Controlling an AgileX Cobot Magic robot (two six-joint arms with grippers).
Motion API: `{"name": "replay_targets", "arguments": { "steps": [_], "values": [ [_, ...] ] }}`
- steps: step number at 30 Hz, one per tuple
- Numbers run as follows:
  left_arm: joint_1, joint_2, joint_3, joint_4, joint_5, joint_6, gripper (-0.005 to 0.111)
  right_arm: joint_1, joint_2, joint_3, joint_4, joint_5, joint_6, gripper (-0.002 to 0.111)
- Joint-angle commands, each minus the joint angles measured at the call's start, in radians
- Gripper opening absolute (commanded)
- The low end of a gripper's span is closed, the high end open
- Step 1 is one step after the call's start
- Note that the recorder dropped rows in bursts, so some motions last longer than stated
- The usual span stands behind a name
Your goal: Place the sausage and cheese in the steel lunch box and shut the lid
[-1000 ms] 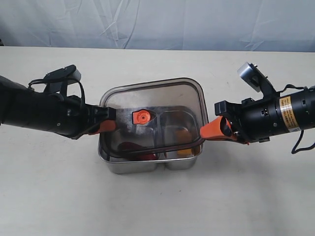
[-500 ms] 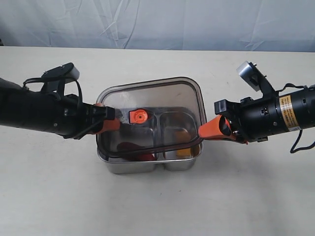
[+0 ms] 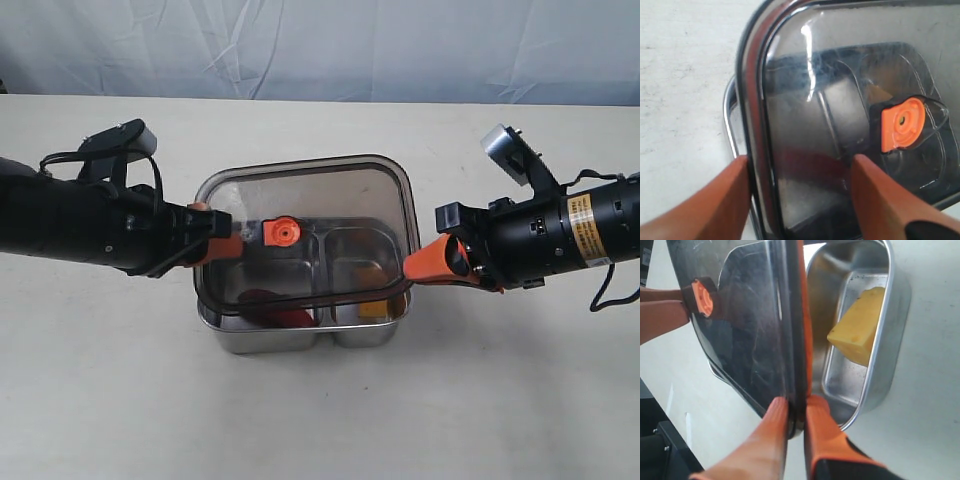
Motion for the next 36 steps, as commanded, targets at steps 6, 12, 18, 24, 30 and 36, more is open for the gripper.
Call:
{"name": "replay_targets", "arguments": {
  "steps": [6,12,18,24,30,36],
  "values": [
    [-0.024,-0.015,-0.003,0.008,0.129,0.004,0.055,0.014,-0.006,-0.007,0.036,-0.048,0.024,-0.001],
    [-0.024,-0.015,-0.003,0.025,0.147,0.004,0.055,0.014,-0.006,-0.007,0.036,-0.054,0.024,-0.001],
    [-0.024,-0.015,-0.003,0.025,0.147,0.004,0.055,0.014,-0.006,-0.007,0.036,-0.062,0.024,-0.001],
    [-0.024,-0.016,-0.003,-0.001,0.147,0.004,0.064,0.014,-0.006,-0.007,0.036,-0.064,0.024,-0.001],
    [-0.024,-0.016,-0.003,-0.012,0.151,0.004,0.072,0.014,-0.006,-0.007,0.036,-0.064,0.024,-0.001],
    [-0.024,-0.060,-0.003,-0.012,0.140,-0.010,0.072,0.014,-0.006,-0.007,0.036,-0.064,0.024,-0.001]
  ]
}}
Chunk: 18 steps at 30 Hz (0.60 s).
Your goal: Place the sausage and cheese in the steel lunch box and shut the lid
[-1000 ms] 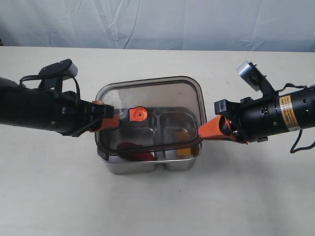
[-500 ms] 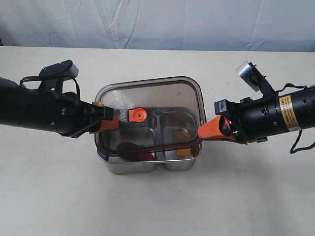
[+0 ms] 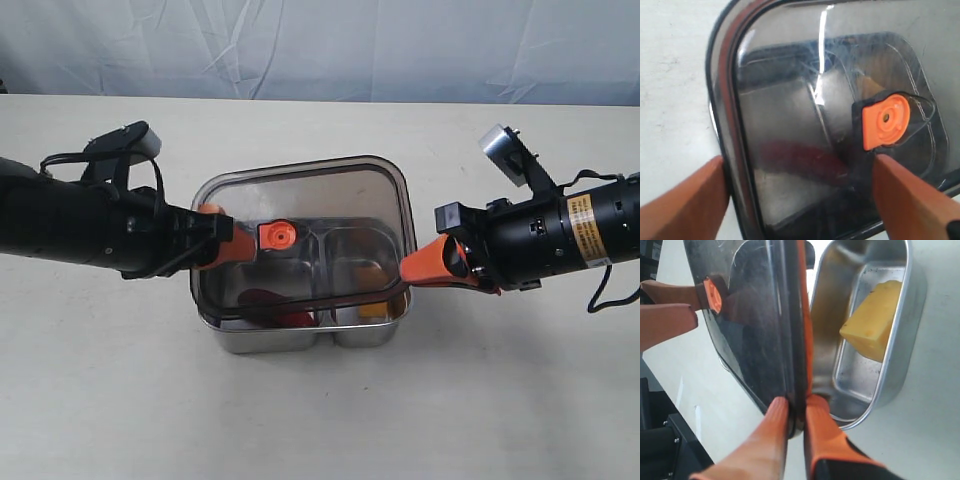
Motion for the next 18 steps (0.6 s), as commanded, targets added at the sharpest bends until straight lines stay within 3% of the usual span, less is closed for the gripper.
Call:
{"name": "replay_targets", "arguments": {
  "steps": [1,6,10,18],
  "values": [
    [-0.022,-0.066,-0.003,-0.023,0.098,-0.004,0.072,0.014,-0.006,-0.007,0.036,-0.032,0.024,-0.001],
    [-0.022,-0.103,-0.003,0.078,0.044,-0.025,0.072,0.014,-0.006,-0.007,0.036,-0.040,0.024,-0.001],
    [-0.022,-0.103,-0.003,0.208,0.018,-0.150,0.072,0.014,-0.006,-0.007,0.036,-0.063,0.024,-0.001],
    [-0.022,-0.098,-0.003,0.213,0.014,-0.174,0.072,0.014,-0.006,-0.007,0.036,-0.092,0.024,-0.001]
  ]
}}
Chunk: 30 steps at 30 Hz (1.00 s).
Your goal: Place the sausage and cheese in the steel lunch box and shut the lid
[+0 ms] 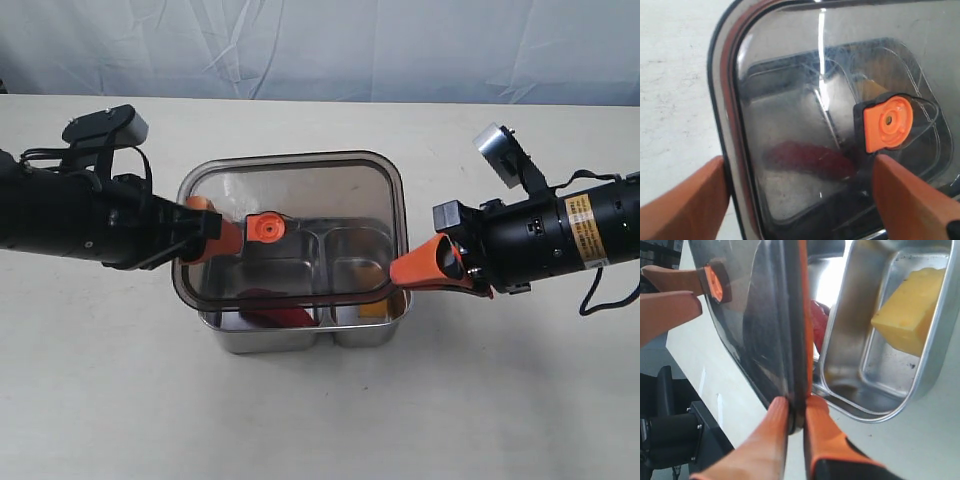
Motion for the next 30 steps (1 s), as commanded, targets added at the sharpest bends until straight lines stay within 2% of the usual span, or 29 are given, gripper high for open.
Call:
{"name": "replay_targets", "arguments": {
  "steps": [1,4,6,9,11,18,24,30],
  "values": [
    [-0.014,-0.007,-0.004,-0.006,0.052,-0.005,0.072,0.008,-0.006,-0.007,0.024,-0.018,0.024,-0.001],
    [-0.014,-0.007,-0.004,-0.006,0.044,-0.011,0.072,0.008,-0.006,-0.007,0.024,0.006,0.024,0.005],
    [-0.014,-0.007,-0.004,-0.006,0.042,-0.011,0.072,0.008,-0.006,-0.007,0.024,0.027,0.024,0.016],
    [-0.014,-0.007,-0.004,-0.006,0.038,-0.011,0.072,0.008,-0.006,-0.007,0.024,0.039,0.024,0.038],
    [-0.014,-0.007,-0.004,-0.006,0.036,-0.011,0.072,0.008,-0.006,-0.007,0.024,0.047,0.024,0.047],
    [-0.014,-0.007,-0.004,0.001,0.062,-0.013,0.072,0.008,-0.006,-0.005,0.024,0.039,0.024,0.046],
    [-0.014,-0.007,-0.004,0.188,0.084,-0.150,0.072,0.008,-0.006,-0.005,0.024,0.020,0.024,0.047],
    [-0.014,-0.007,-0.004,0.192,0.086,-0.167,0.072,0.008,-0.006,-0.005,0.024,0.036,0.024,0.046]
  ]
}}
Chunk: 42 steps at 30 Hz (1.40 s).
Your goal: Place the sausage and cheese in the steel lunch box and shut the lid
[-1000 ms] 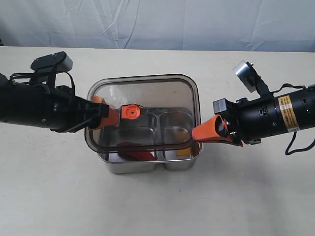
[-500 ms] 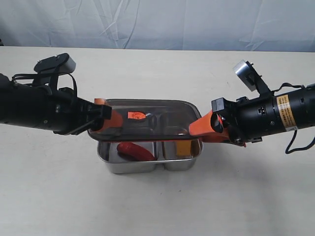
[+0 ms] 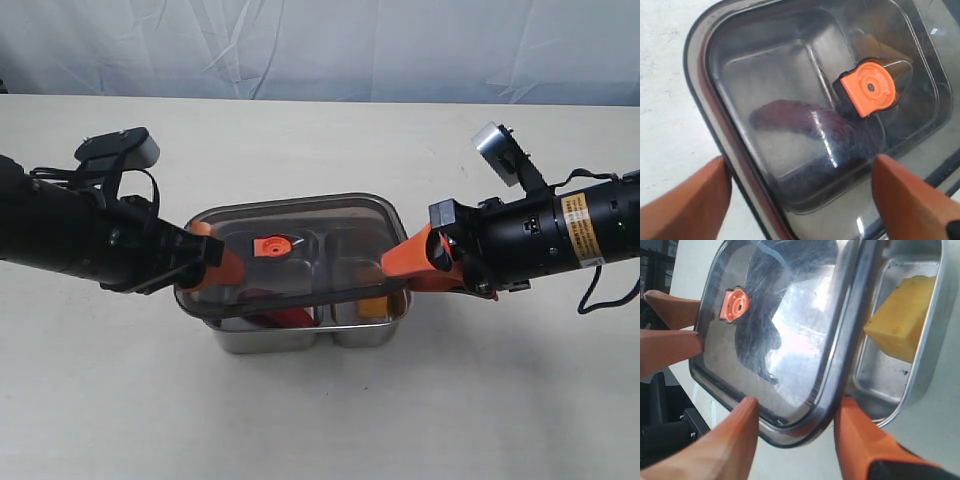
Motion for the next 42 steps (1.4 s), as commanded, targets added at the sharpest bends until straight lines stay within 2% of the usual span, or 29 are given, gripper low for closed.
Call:
{"name": "replay_targets", "arguments": {
  "steps": [1,11,21,28,31,34,37,40,42],
  "values": [
    [-0.006,-0.007,-0.004,0.016,0.009,-0.011,0.072,0.003,-0.006,-0.005,0.015,0.006,0.024,0.046],
    [-0.006,-0.007,-0.004,0.023,-0.045,-0.011,0.072,0.003,-0.006,0.060,0.015,0.173,-0.006,0.046],
    [-0.006,-0.007,-0.004,0.023,-0.045,-0.011,0.072,0.003,-0.006,0.061,0.015,0.174,-0.016,0.046],
    [-0.006,-0.007,-0.004,0.118,-0.044,-0.045,0.072,-0.015,-0.009,0.026,0.015,0.205,-0.021,0.046],
    [-0.006,-0.007,-0.004,0.118,-0.072,-0.059,0.067,-0.030,-0.009,0.012,0.015,0.214,-0.021,0.046],
    [-0.006,-0.007,-0.004,0.078,-0.102,-0.059,0.048,-0.032,-0.009,0.011,0.015,0.214,-0.021,0.043],
    [-0.006,-0.007,-0.004,0.074,-0.116,-0.056,0.031,-0.030,-0.009,0.010,0.015,0.195,-0.049,0.034],
    [-0.006,0.011,-0.004,0.065,-0.109,-0.056,0.031,-0.030,-0.009,0.009,0.015,0.184,-0.068,0.023],
    [-0.006,0.031,-0.004,0.065,-0.105,-0.056,0.036,-0.030,-0.009,0.009,0.015,0.184,-0.070,0.022]
  ]
}}
